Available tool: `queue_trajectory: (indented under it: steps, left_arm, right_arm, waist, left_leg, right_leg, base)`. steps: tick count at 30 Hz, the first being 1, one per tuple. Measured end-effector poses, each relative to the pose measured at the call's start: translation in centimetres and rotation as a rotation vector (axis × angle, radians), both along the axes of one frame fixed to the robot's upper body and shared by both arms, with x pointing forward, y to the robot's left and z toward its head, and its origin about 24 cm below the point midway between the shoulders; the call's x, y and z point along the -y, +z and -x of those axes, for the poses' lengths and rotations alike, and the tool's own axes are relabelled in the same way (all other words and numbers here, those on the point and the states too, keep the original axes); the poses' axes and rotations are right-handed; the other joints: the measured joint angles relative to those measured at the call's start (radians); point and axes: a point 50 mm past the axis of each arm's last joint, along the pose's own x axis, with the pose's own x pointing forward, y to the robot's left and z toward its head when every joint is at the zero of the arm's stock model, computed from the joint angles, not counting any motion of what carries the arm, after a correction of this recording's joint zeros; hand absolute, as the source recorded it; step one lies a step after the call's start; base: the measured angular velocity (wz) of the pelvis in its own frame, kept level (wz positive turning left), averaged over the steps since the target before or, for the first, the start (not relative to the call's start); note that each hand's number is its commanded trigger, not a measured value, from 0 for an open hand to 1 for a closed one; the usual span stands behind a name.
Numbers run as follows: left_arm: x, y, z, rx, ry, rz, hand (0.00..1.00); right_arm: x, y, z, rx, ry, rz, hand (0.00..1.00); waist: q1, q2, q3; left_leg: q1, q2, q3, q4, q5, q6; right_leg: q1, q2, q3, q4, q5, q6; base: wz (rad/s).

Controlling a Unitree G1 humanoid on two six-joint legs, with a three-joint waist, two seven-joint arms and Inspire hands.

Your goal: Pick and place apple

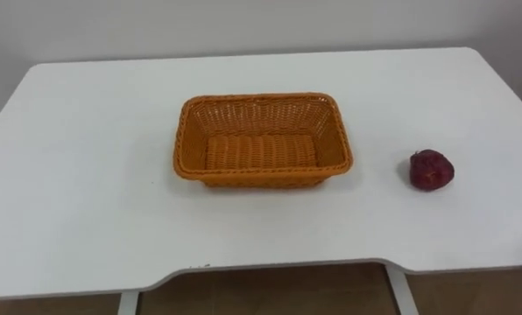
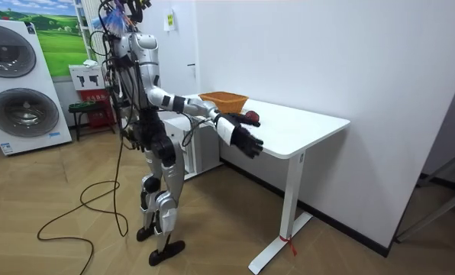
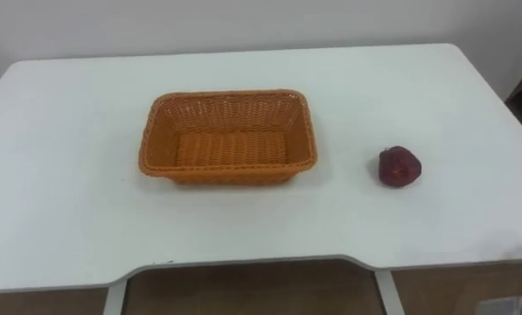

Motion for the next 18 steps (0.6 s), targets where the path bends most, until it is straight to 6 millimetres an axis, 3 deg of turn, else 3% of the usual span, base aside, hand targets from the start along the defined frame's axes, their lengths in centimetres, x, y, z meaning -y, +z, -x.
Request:
queue_trajectory:
  steps: [7, 12, 18]
  left_arm:
    - [0.0, 0.0, -0.1, -0.003, -0.008, 0.0, 0.0]
    - [0.2, 0.1, -1.2, 0.008, -0.097, -0.01, 0.0]
    - [0.6, 0.1, -2.3, 0.033, -0.155, 0.0, 0.0]
  right_arm:
    - [-1.6, 2.9, -2.3, -0.02, 0.131, 0.228, 0.0]
    - [-4.3, 4.9, -4.5, -0.026, 0.358, 0.425, 0.0]
    - [-6.3, 4.4, -5.9, -0.043, 0.587, 0.449, 0.0]
  waist:
    - [0.018, -0.002, 0.0005]
    - [0.033, -0.001, 0.0022]
    - [0.036, -0.008, 0.011]
  left_leg:
    - [-0.012, 0.0, -0.004, -0.001, 0.0, 0.0]
    - [-0.011, 0.002, -0.004, -0.001, 0.0, 0.0]
    - [-0.013, 0.003, -0.005, 0.001, 0.0, 0.0]
  right_leg:
    - [-0.004, 0.0, -0.002, 0.001, 0.0, 0.0]
    - [-0.002, 0.002, -0.003, -0.001, 0.003, -0.002]
    - [0.003, 0.001, -0.008, -0.001, 0.004, -0.003]
  base:
    - [0.0]
    - [0.01]
    - [0.01]
